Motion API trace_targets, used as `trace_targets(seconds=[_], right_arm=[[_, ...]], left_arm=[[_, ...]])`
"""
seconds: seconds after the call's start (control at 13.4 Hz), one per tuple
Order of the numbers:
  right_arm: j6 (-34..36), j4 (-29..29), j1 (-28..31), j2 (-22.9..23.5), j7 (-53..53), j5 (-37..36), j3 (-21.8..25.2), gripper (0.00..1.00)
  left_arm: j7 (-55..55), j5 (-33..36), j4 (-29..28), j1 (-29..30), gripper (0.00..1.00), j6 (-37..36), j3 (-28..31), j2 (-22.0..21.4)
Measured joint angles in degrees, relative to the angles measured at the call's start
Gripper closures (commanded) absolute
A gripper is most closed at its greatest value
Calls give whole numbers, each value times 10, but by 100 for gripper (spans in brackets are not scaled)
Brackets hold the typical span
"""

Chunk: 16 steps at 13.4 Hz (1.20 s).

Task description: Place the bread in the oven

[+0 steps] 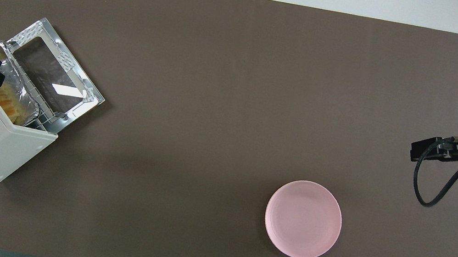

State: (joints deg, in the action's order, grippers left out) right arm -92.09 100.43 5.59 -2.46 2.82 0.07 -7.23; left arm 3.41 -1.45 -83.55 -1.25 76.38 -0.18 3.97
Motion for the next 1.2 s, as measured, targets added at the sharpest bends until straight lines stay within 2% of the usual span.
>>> trace_targets(seconds=[0.6,0.9,1.2], right_arm=[[0,0,0,0,0,0,0,0],[0,0,0,0,0,0,0,0],[0,0,0,0,0,0,0,0]], left_arm=[[1,0,-58,10,0,-2,-2,-36],[2,0,-83,10,0,47,-3,-52],[6,18,-82,10,0,61,-12,-52]])
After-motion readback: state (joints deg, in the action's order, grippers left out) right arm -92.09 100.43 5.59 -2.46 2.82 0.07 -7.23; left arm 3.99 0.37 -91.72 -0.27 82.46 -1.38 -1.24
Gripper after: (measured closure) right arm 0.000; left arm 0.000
